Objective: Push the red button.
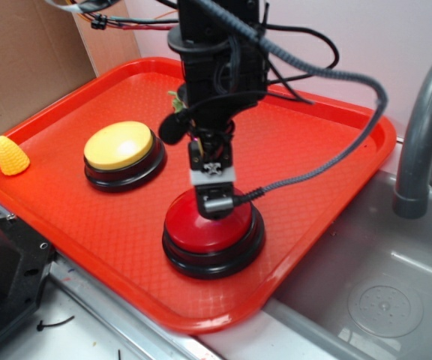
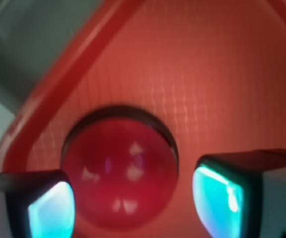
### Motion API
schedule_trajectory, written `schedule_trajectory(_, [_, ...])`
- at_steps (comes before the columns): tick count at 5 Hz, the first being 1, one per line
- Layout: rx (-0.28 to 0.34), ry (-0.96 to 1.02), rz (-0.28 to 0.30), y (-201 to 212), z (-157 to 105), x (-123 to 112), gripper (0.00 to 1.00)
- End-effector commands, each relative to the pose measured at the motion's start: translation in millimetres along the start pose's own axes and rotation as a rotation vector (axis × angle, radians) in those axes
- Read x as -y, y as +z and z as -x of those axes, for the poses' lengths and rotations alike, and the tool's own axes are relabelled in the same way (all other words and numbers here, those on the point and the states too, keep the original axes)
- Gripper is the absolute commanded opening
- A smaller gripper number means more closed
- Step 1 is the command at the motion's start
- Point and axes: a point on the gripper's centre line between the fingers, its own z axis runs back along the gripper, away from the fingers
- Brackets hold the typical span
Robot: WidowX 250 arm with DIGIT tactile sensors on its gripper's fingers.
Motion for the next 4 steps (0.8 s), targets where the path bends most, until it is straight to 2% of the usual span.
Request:
schedule_trajectory(1, [-0.055,-0.026,0.103,-24.6,2.2,28.1,1.0])
schedule_trajectory(3, [-0.045,-0.019,0.076,-13.9,1.5,23.6,1.0])
schedule_trajectory(4, [-0.048,0.004,0.026,11.2,1.5,17.1,1.0])
